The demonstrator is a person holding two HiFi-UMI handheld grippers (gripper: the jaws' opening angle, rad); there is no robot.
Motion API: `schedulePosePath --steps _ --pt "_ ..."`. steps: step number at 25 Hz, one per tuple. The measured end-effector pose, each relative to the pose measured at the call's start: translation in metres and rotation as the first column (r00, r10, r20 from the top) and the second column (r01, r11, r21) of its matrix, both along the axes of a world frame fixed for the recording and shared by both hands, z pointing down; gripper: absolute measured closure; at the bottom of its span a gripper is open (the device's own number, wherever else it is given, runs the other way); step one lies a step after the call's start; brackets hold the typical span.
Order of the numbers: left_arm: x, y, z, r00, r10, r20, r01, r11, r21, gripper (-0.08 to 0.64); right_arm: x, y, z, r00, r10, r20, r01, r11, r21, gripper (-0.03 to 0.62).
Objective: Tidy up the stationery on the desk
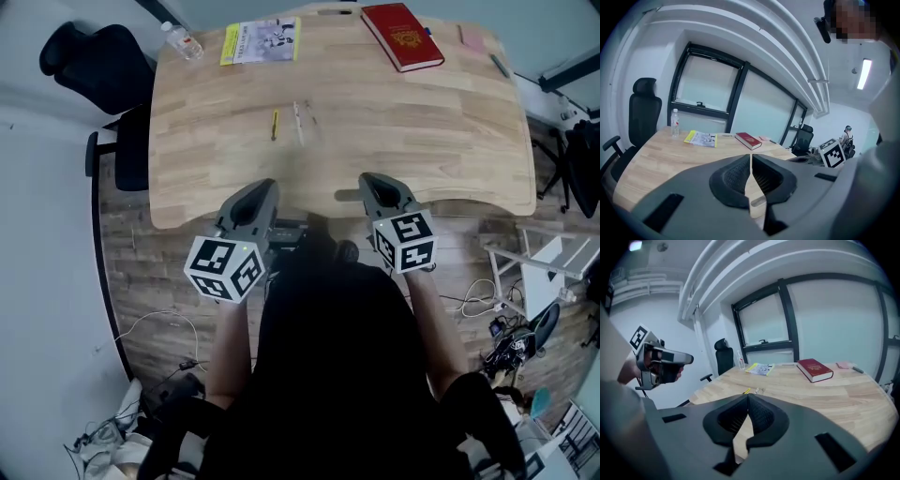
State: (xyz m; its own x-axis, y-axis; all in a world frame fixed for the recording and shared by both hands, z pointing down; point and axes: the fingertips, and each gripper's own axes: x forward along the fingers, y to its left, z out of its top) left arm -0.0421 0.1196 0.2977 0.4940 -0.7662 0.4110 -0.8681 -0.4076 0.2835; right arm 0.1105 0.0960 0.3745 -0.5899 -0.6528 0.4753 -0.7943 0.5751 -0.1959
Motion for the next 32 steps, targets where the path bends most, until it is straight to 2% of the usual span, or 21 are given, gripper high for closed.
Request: schedulePosePath --steps 6,10,12,18,24,32 --pt "0.009 0.033 -0.024 1.0 -0.009 0.017 0.008 0.998 0.058 0.517 0.03 0.039 -0.063 0.988 -0.011 0.155 -0.007 0.993 0.118 0.572" --pt "0.018 0.053 -0.033 1.0 -0.013 0.02 0.012 0.997 0.077 0.517 0.043 0.063 -0.099 0.968 -0.067 0.24 0.015 0.978 0.21 0.571" --pt "0.024 0.064 -0.035 1.0 -0.008 0.019 0.006 0.997 0.08 0.517 0.046 0.076 -0.11 0.964 -0.098 0.246 0.037 0.97 0.241 0.571" --pt "0.029 0.083 -0.041 1.0 0.004 0.015 -0.005 0.996 0.088 0.517 0.042 0.099 -0.129 0.955 -0.132 0.264 0.063 0.965 0.256 0.572" --pt "0.028 0.093 -0.045 1.0 -0.009 0.02 0.007 0.994 0.111 0.517 0.031 0.107 -0.127 0.949 -0.165 0.268 0.094 0.961 0.261 0.572" --pt "0.022 0.105 -0.043 0.999 -0.032 0.023 0.029 0.994 0.102 0.517 0.019 0.114 -0.131 0.947 -0.199 0.252 0.125 0.951 0.282 0.572"
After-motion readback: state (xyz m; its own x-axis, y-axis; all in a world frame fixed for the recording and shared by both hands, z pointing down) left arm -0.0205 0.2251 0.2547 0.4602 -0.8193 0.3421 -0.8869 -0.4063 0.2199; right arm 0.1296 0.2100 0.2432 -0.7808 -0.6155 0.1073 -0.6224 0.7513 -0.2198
